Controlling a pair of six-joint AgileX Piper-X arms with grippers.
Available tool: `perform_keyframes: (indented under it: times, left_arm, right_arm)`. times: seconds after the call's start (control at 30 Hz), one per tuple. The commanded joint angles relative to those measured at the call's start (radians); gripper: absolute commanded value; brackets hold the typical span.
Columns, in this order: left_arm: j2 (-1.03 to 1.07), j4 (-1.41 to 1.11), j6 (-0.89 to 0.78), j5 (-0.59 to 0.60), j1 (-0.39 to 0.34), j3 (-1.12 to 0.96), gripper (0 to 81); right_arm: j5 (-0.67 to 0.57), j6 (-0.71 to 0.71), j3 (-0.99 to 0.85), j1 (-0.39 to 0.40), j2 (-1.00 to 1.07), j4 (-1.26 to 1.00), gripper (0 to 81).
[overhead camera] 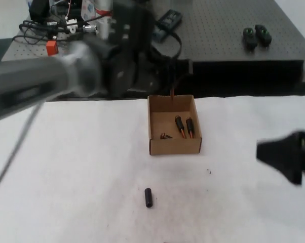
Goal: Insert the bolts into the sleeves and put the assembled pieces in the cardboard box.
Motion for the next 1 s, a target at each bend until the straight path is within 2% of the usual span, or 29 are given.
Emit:
perform_keyframes:
  times: [0.0,0.17,0.33,0.43,0.5,0.57,0.63,0.7,0.83,0.97]
  left_arm:
    - [0.096,0.114,0.038,0.003,0.003,-0.137,0.6]
    - [0.336,0.274,0.062,0.003,0.003,-0.435,0.6]
    - [0.429,0.336,0.069,0.006,0.007,-0.555,1.1]
    - [0.436,0.354,0.063,0.006,0.006,-0.556,11.4]
    - [0.436,0.378,0.075,0.009,0.006,-0.556,23.0]
    - [0.425,0.400,0.119,0.054,0.006,-0.559,33.3]
    - [0.400,0.432,0.189,0.071,0.006,-0.559,39.1]
    - [0.358,0.500,0.298,0.071,0.006,-0.559,38.9]
    - [0.270,0.760,0.633,0.078,0.000,-0.556,35.3]
    - [0.221,0.971,0.798,0.194,-0.024,-0.556,25.8]
  right_arm:
    - [0.030,-0.013,-0.002,-0.004,-0.009,0.065,40.5]
    - [0.044,-0.013,0.000,-0.003,-0.006,0.119,40.5]
    - [0.065,-0.013,0.001,0.001,-0.006,0.168,40.5]
    - [0.068,-0.013,0.001,0.000,-0.006,0.162,40.5]
    - [0.087,-0.013,0.001,0.000,-0.006,0.153,40.5]
    - [0.087,-0.013,0.001,0.000,-0.006,0.149,40.5]
    - [0.087,-0.013,0.001,0.000,-0.006,0.149,40.5]
    - [0.087,-0.015,0.001,0.000,-0.006,0.152,40.5]
    - [0.087,-0.035,0.001,0.000,-0.006,0.152,40.5]
    - [0.087,-0.035,0.001,0.000,-0.006,0.139,40.5]
